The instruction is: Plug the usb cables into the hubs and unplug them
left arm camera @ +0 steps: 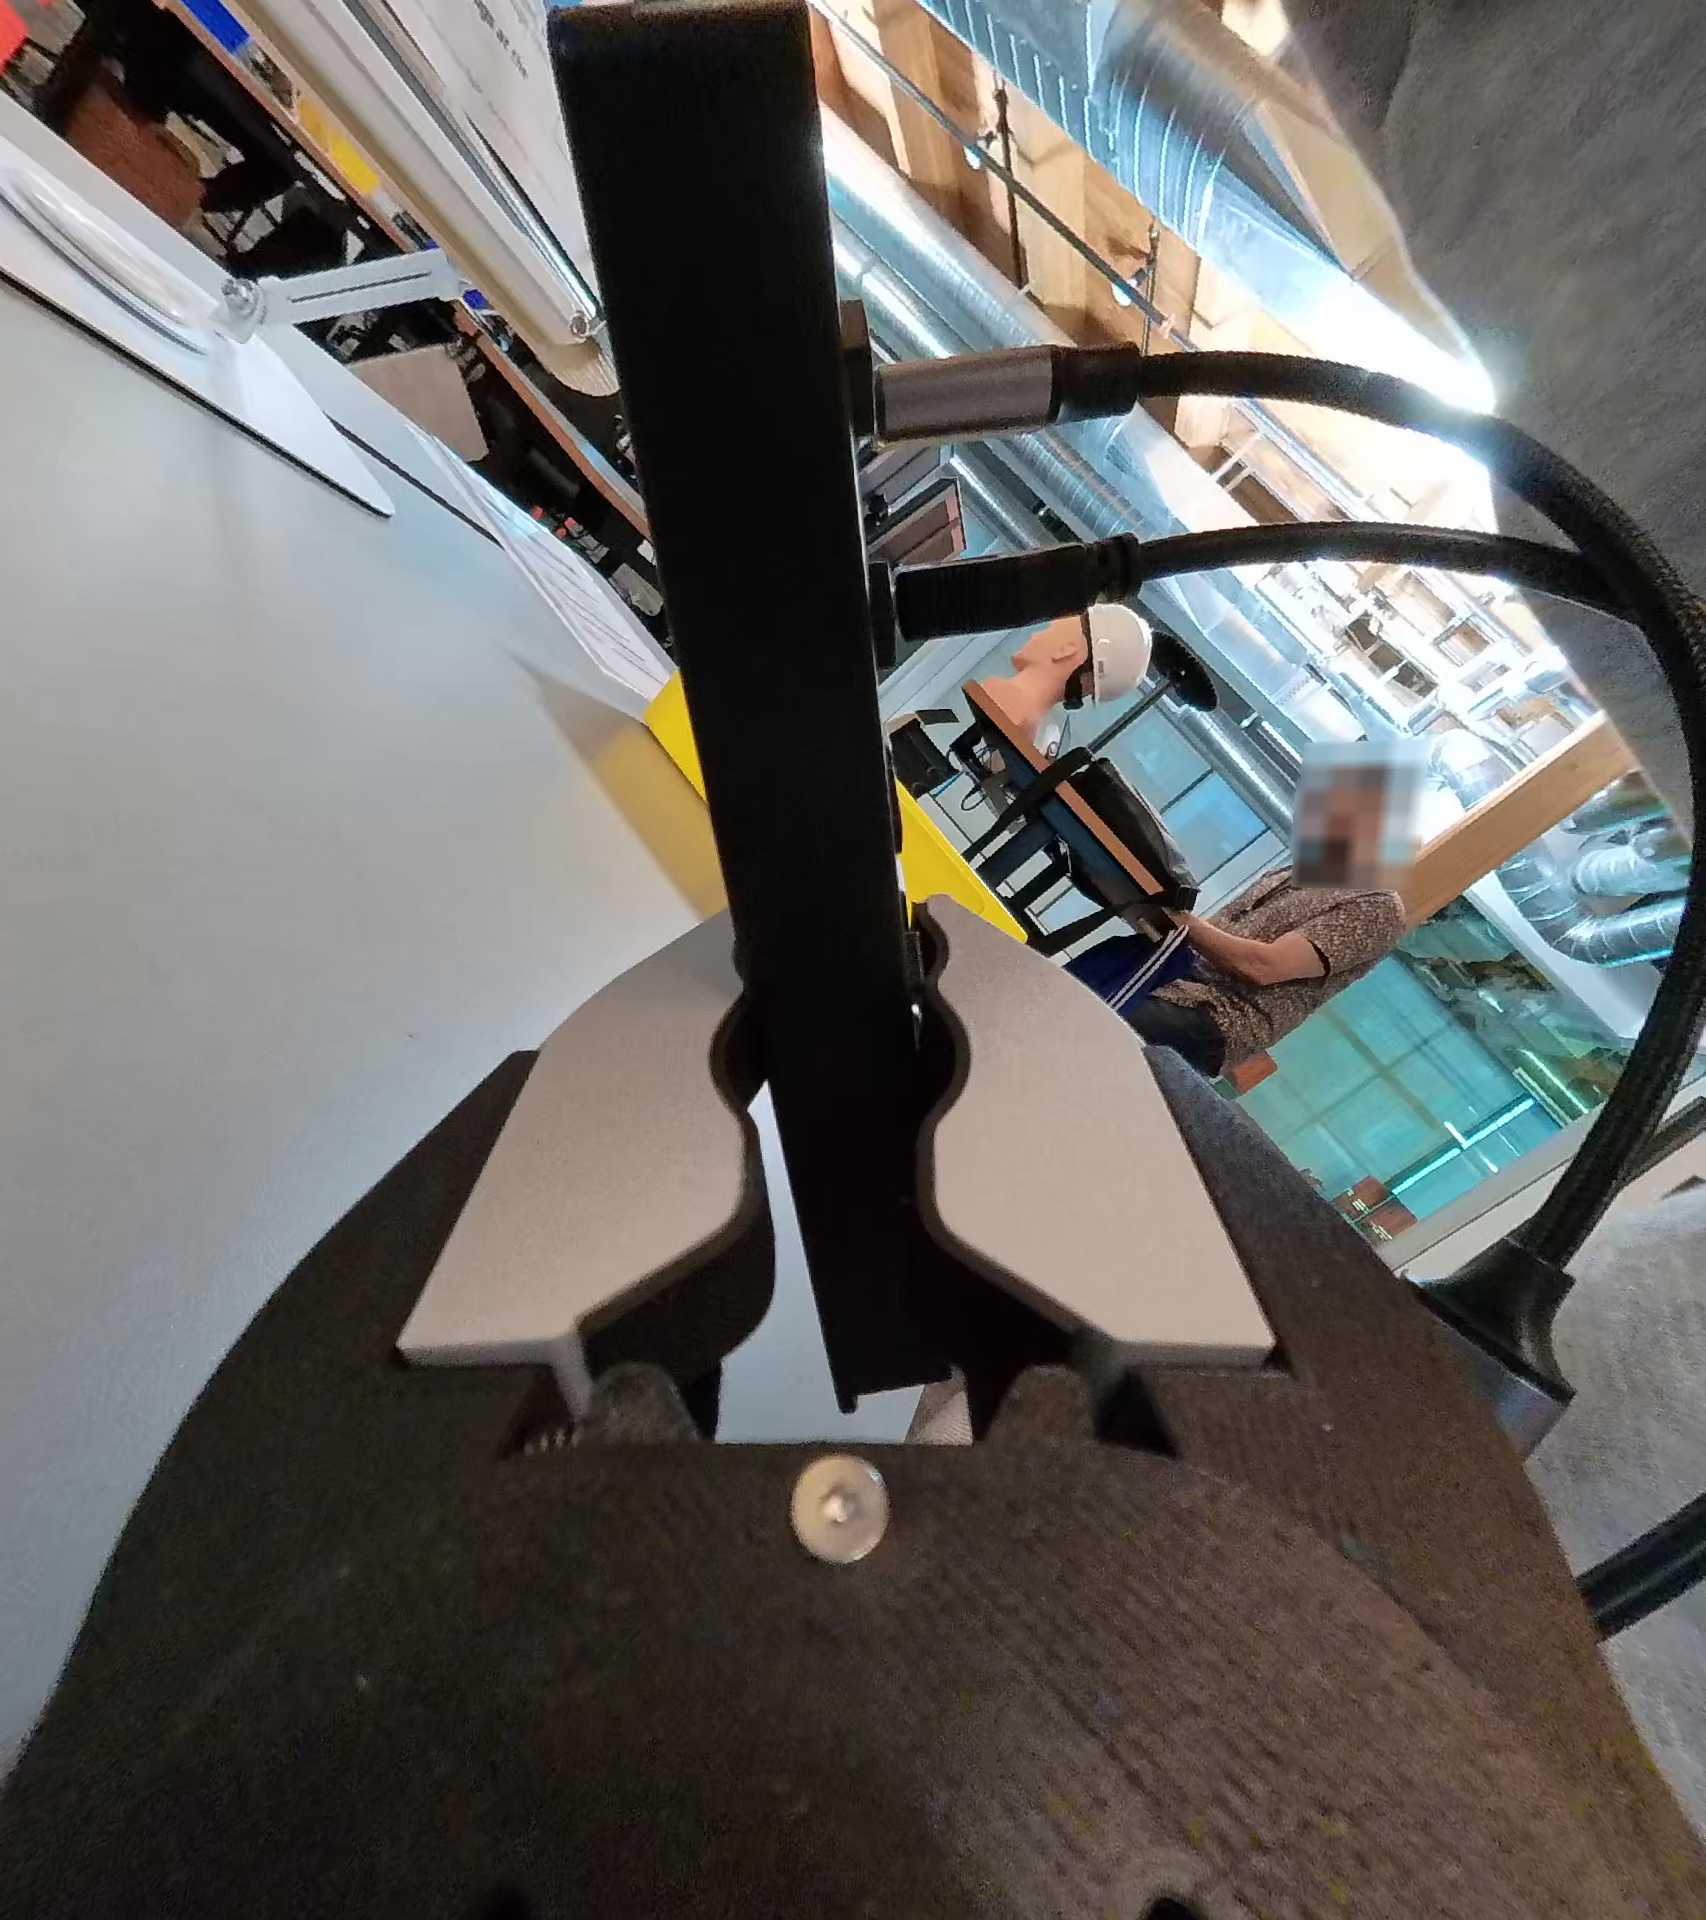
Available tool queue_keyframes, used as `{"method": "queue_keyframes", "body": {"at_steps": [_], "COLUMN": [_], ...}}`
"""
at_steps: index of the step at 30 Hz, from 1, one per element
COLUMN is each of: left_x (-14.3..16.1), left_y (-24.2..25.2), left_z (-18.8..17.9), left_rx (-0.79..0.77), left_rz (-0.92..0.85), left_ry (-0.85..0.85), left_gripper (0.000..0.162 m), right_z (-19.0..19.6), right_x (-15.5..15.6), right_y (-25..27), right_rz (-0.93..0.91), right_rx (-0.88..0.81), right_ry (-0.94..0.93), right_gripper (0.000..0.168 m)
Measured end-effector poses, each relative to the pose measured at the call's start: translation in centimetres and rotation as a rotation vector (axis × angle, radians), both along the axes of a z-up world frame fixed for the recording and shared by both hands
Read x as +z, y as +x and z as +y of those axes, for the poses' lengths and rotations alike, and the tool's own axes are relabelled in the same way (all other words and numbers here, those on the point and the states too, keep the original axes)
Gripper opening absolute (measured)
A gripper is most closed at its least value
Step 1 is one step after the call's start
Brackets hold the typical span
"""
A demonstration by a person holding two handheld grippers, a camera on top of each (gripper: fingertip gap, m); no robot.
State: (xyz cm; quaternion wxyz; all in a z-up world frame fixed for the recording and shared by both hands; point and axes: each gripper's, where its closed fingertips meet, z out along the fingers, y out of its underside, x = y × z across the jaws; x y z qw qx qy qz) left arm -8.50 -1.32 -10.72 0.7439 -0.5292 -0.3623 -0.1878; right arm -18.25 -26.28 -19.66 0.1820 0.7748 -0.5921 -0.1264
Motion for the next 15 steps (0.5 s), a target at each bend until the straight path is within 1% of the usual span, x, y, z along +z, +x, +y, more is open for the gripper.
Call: {"method": "queue_keyframes", "body": {"at_steps": [4,8,10,12,15], "left_x": [0.0,0.0,0.1,0.0,0.1], "left_y": [0.0,0.1,0.1,0.1,0.1], "left_z": [0.0,-0.1,0.0,0.0,0.0], "left_rx": [-0.003,-0.002,-0.004,-0.004,-0.002], "left_rz": [0.000,0.003,0.004,0.008,0.010], "left_ry": [0.000,-0.002,-0.003,-0.007,-0.010], "left_gripper": [0.026,0.026,0.026,0.026,0.026], "right_z": [-0.6,-0.4,-0.1,0.1,0.0], "right_x": [-1.0,-1.1,-1.1,-1.2,-1.3], "right_y": [-0.2,0.5,1.3,2.0,2.7], "right_rz": [0.069,0.087,0.037,-0.008,-0.090], "right_rx": [0.099,0.106,0.057,-0.013,-0.125], "right_ry": [0.067,0.107,0.120,0.118,0.083], "right_gripper": [0.041,0.048,0.045,0.034,0.024]}}
